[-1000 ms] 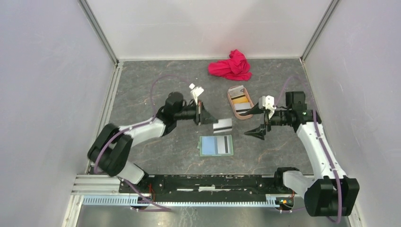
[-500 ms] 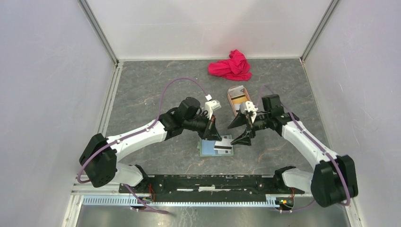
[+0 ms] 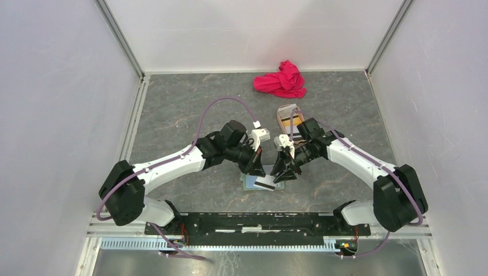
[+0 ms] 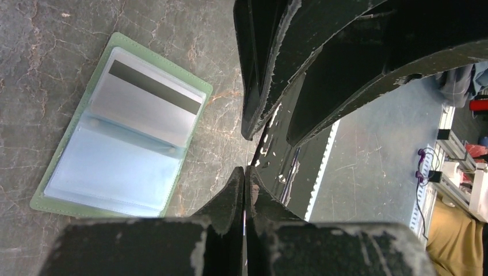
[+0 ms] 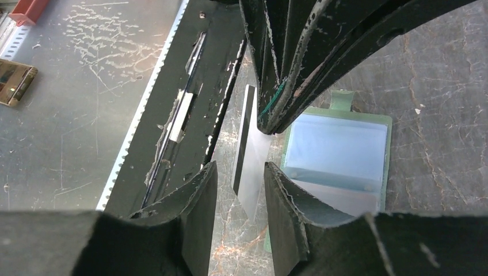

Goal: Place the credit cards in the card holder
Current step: Pick up the credit card from the storage box.

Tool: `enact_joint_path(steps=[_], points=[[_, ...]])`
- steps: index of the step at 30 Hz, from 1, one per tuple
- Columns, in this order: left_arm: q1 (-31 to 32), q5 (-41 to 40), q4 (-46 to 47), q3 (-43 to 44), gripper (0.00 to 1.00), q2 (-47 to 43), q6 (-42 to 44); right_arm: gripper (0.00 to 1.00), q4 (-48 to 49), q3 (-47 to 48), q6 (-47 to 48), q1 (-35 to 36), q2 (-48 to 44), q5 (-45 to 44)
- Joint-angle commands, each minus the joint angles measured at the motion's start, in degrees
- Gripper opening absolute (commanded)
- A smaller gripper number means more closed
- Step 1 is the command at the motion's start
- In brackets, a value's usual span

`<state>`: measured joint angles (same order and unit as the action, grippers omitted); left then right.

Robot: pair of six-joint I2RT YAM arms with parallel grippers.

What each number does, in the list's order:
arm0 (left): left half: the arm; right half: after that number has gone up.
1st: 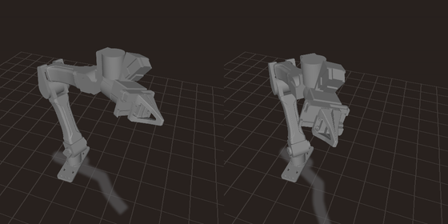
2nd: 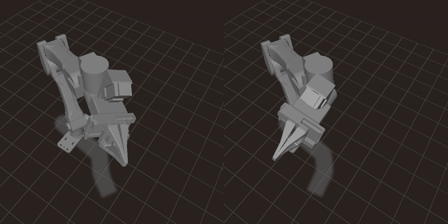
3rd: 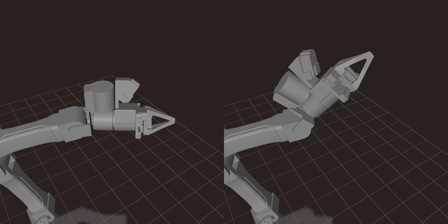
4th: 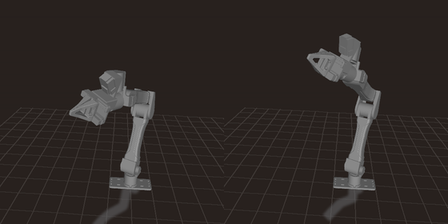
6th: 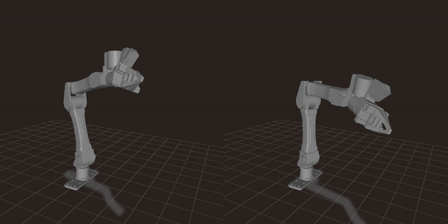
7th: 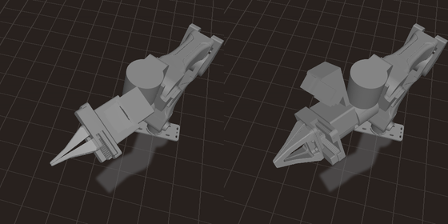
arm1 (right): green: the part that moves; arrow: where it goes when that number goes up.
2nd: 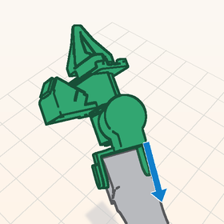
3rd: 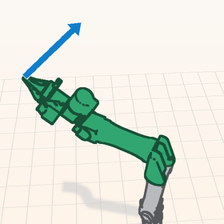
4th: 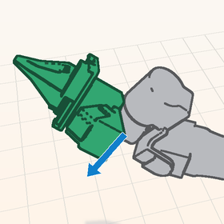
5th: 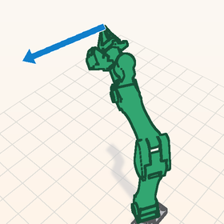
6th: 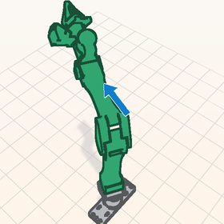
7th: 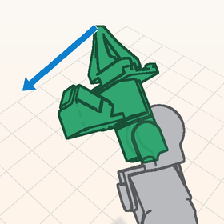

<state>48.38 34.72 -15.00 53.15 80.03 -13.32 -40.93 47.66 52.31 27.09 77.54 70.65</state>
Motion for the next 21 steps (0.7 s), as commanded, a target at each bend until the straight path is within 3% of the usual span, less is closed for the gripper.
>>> enact_joint_path(steps=[1, 9, 16, 21], points=[[-0.22, 1.05, 0.41, 2.79, 0.02, -0.44, 4.23, 0.41, 0.86, 1.06, -0.93, 0.95, 0.92, -0.32], [0.13, 3.28, 0.37, 2.34, 0.02, -1.18, 4.53, 0.47, 3.42, 0.56, -3.45, 0.94, 1.13, -0.66], [0.14, 3.25, 0.41, 2.85, 0.02, -0.57, 4.88, 0.32, 2.97, 0.44, -3.10, 1.75, 2.20, 0.47], [0.14, 4.05, 0.41, 3.67, 0.02, -0.88, 4.92, 0.30, 2.95, 0.68, -3.35, 2.50, 3.45, 0.23]])
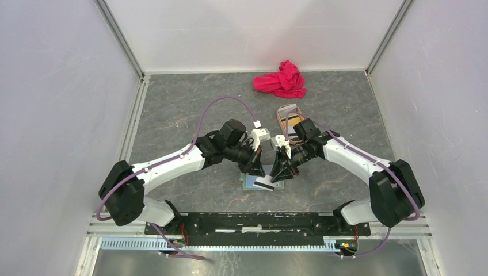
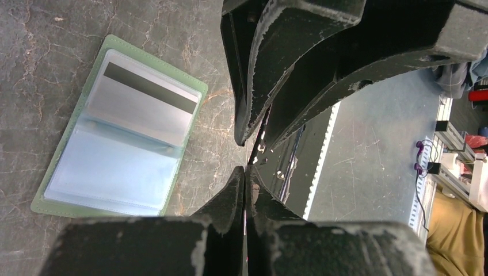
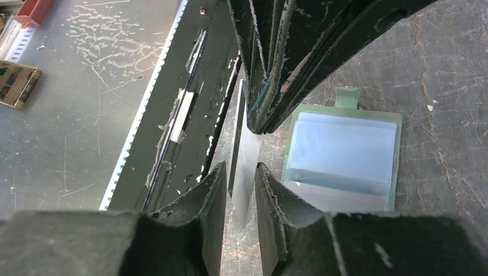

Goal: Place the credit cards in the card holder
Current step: Pick up the credit card from the storage box.

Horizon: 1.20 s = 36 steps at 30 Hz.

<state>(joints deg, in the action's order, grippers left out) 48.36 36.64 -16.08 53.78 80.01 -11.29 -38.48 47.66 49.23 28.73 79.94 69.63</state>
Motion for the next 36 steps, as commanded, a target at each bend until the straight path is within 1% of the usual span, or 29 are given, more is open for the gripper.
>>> enact_joint_path(steps=[1, 4, 7, 9, 11, 13, 14, 16, 18, 19, 21, 23, 26, 27, 28, 30, 32, 33, 34, 36], points=[[0.20, 2.35, 1.46, 3.08, 0.02, -1.02, 2.91, 0.31, 0.77, 0.64, -0.57, 0.94, 1.26, 1.13], [0.21, 2.55, 1.55, 2.92, 0.02, -1.45, 2.89, 0.30, 0.73, 0.68, -0.83, 1.02, 1.74, 1.48], [0.24, 2.89, 1.76, 2.67, 0.02, -1.68, 2.72, 0.22, 0.71, 0.77, -0.88, 1.18, 1.97, 1.65], [0.31, 3.43, 2.16, 2.57, 0.02, -1.90, 2.43, 0.21, 0.79, 0.98, -1.15, 1.23, 2.36, 1.48], [0.48, 3.79, 2.44, 2.43, 0.02, -2.24, 2.41, 0.26, 0.83, 1.40, -1.46, 1.20, 2.53, 0.76], [0.51, 3.88, 2.43, 2.18, 0.02, -2.54, 2.41, 0.39, -0.42, 2.09, -0.29, 1.10, 2.41, 0.07], [0.51, 3.96, 2.41, 2.01, 0.02, -2.75, 2.43, 0.43, -0.99, 2.27, 0.25, 0.94, 2.22, -0.05], [0.51, 3.94, 2.38, 1.65, 0.02, -2.91, 2.54, 0.48, -0.81, 1.93, 0.34, 0.78, 1.73, -0.06], [0.51, 3.97, 2.35, 1.59, 0.02, -2.88, 2.64, 0.50, -0.25, 1.50, -0.07, 0.82, 1.79, 0.23], [0.51, 3.90, 2.30, 1.64, 0.02, -2.92, 2.76, 0.48, 0.05, 1.20, -0.42, 0.75, 2.04, 0.96], [0.51, 3.83, 2.30, 1.88, 0.02, -2.65, 2.78, 0.34, -0.29, 1.40, -0.50, 0.87, 2.90, 1.83], [0.46, 3.46, 2.32, 2.15, 0.02, -2.48, 3.05, 0.24, -2.41, 2.27, 1.39, 1.03, 3.66, 2.66], [0.51, 2.41, 2.28, 2.50, 0.02, -2.40, 2.95, 0.04, -4.08, 2.96, 2.51, 1.07, 3.95, 3.44], [0.51, 1.59, 2.21, 2.67, 0.04, -2.44, 2.63, 0.00, -4.08, 2.88, 2.49, 1.08, 3.85, 3.57], [0.49, 0.37, 2.27, 2.79, 0.10, -2.92, 2.38, 0.00, -3.84, 2.80, 2.24, 1.08, 3.77, 3.67], [0.51, -2.81, 3.47, 2.23, 0.27, -4.32, 1.46, 0.00, -2.20, 2.39, 0.20, 1.05, 3.47, 3.64], [0.43, -6.19, 6.84, 0.53, 0.46, -7.54, 0.16, 0.00, -0.28, 1.72, -1.73, 0.91, 3.05, 3.66], [0.42, -9.17, 8.46, -0.76, 0.61, -9.47, -0.61, 0.00, 0.79, 1.44, -2.71, 0.59, 2.87, 3.73], [0.28, -11.64, 10.45, -2.33, 0.68, -11.50, -1.07, 0.00, 1.27, 1.22, -3.09, 0.11, 2.72, 3.97], [-0.32, -15.53, 15.16, -6.41, 0.90, -16.06, -2.39, 0.00, 2.43, 0.96, -4.41, -1.82, 2.76, 5.11]])
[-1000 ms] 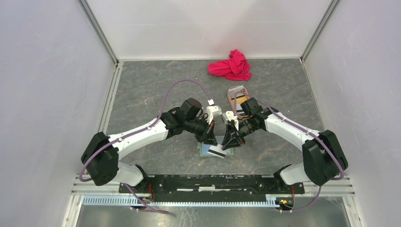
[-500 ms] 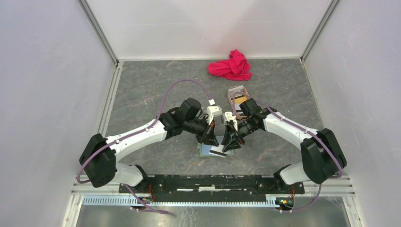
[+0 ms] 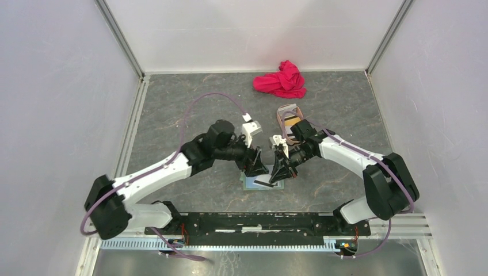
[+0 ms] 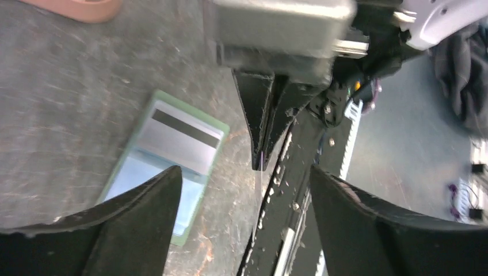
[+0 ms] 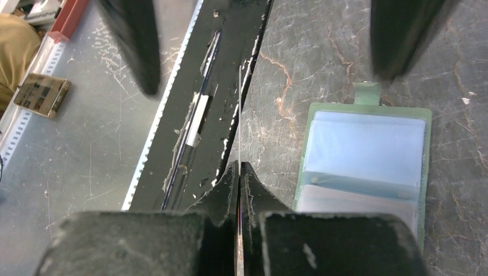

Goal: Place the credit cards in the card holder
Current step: Pick up the credit card from the storage box.

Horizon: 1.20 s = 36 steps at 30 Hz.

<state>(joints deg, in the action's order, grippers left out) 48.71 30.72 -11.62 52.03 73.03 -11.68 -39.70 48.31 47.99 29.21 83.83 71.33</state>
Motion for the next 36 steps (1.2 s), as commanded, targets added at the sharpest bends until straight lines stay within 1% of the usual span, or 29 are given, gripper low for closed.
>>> enact_joint_path(steps=[1, 3, 5, 8, 10, 11, 13, 14, 18, 21, 24, 26, 27, 28, 29, 30, 31, 36], points=[[-1.13, -11.50, 14.79, -7.49, 0.98, -11.32, -3.93, 0.00, 4.04, 0.29, -3.56, -4.25, -1.20, 4.16], [-2.48, -12.95, 24.08, -13.86, 1.00, -14.86, -8.50, 0.00, 5.68, -0.10, -5.42, -8.49, -1.29, 6.21], [-3.49, -13.70, 33.77, -19.88, 1.00, -16.48, -13.80, 0.00, 9.28, -1.31, -9.98, -13.37, -1.66, 9.01], [-3.80, -14.80, 45.84, -26.30, 1.00, -15.25, -18.01, 0.00, 21.51, -5.10, -21.20, -19.65, -3.07, 11.89], [-3.68, -15.99, 52.45, -28.79, 0.98, -12.22, -21.28, 0.00, 30.58, -7.89, -30.44, -21.95, -3.89, 11.51], [-3.66, -16.61, 55.38, -29.69, 0.97, -10.31, -22.89, 0.00, 33.95, -8.70, -34.67, -22.41, -3.86, 10.69], [-3.16, -17.70, 61.56, -30.68, 0.97, -6.10, -26.09, 0.00, 36.96, -9.35, -38.41, -23.11, -3.45, 8.56], [-2.73, -18.61, 66.27, -31.27, 0.97, -3.15, -27.58, 0.00, 38.11, -9.61, -40.57, -23.23, -2.97, 7.90], [0.30, -24.88, 81.08, -33.83, 0.95, 5.42, -33.26, 0.00, 49.79, -12.27, -52.86, -23.24, -1.64, 6.52], [2.61, -30.96, 88.33, -34.85, 0.96, 10.10, -36.56, 0.00, 55.35, -13.95, -59.44, -23.24, -1.41, 6.03], [5.23, -36.18, 91.76, -34.45, 0.94, 14.08, -37.56, 0.00, 57.19, -14.47, -61.51, -22.80, -1.56, 6.35], [6.20, -37.23, 94.84, -33.99, 0.91, 17.07, -38.50, 0.00, 57.23, -14.56, -61.65, -22.04, -2.24, 6.43], [6.55, -37.74, 97.47, -33.82, 0.89, 18.79, -38.80, 0.00, 57.30, -14.64, -61.68, -21.68, -2.46, 6.35], [6.91, -38.15, 99.97, -33.57, 0.88, 20.52, -38.91, 0.00, 57.36, -14.65, -61.64, -21.15, -2.81, 6.32], [7.38, -38.45, 102.50, -33.27, 0.88, 22.18, -39.31, 0.00, 57.36, -14.65, -61.66, -20.84, -2.88, 6.32], [7.75, -38.93, 104.30, -32.85, 0.97, 23.76, -39.70, 0.00, 57.36, -14.65, -61.78, -20.46, -2.97, 6.36], [8.42, -39.59, 105.70, -32.48, 0.99, 25.02, -39.76, 0.00, 57.29, -14.59, -61.83, -20.09, -2.97, 6.53], [11.79, -42.92, 108.24, -29.64, 1.00, 29.17, -38.53, 0.00, 57.20, -14.40, -62.38, -18.99, -3.27, 7.15]])
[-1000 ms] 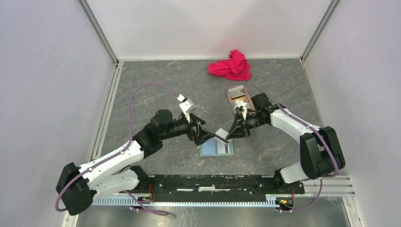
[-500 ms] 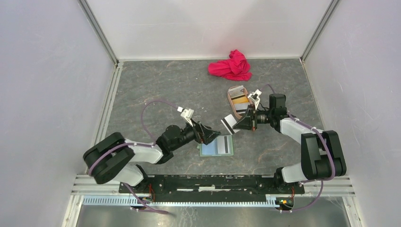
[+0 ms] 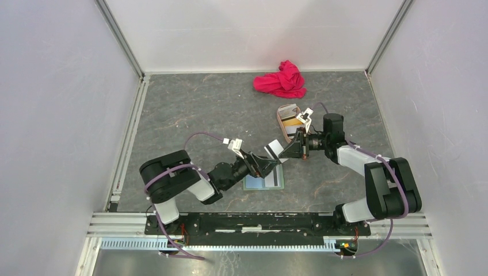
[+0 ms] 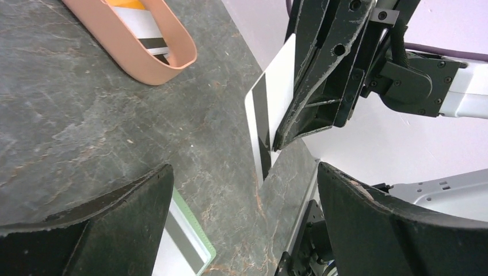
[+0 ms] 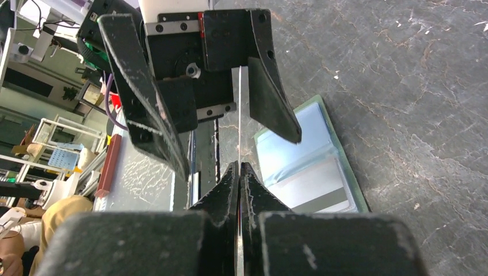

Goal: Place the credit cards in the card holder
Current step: Pick up the credit card from the storage box.

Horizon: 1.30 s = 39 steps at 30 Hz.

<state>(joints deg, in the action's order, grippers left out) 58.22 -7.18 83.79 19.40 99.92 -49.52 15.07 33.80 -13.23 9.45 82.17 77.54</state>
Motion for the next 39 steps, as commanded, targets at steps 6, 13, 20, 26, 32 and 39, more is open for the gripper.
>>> enact_joint_path(steps=[6, 13, 20, 26, 32, 39], points=[[3.41, -7.85, 15.73, 2.63, 0.99, 4.64, -2.99, 0.00, 2.25, 0.07, -1.05, 1.13, -2.54, 0.99], [3.75, -9.28, 15.78, 2.31, 0.79, 2.15, -2.67, 0.00, 2.14, -0.06, -1.17, 1.12, -2.40, 0.95], [3.75, -10.46, 15.77, 1.65, 0.66, -1.17, -2.05, 0.00, 2.11, -0.05, -1.27, 1.44, -2.52, 1.21], [3.75, -9.69, 15.71, 2.16, 0.58, -1.68, -1.72, 0.00, 2.06, 0.10, -1.38, 2.11, -2.45, 1.65], [3.74, -7.53, 15.70, 3.10, 0.30, -0.76, -2.86, 0.00, 2.02, 0.04, -1.37, 2.11, -2.85, 1.65], [3.66, -7.20, 15.75, 2.14, 0.02, -2.00, -1.26, 0.00, 0.75, 0.33, 0.87, 3.10, -3.07, 2.12]])
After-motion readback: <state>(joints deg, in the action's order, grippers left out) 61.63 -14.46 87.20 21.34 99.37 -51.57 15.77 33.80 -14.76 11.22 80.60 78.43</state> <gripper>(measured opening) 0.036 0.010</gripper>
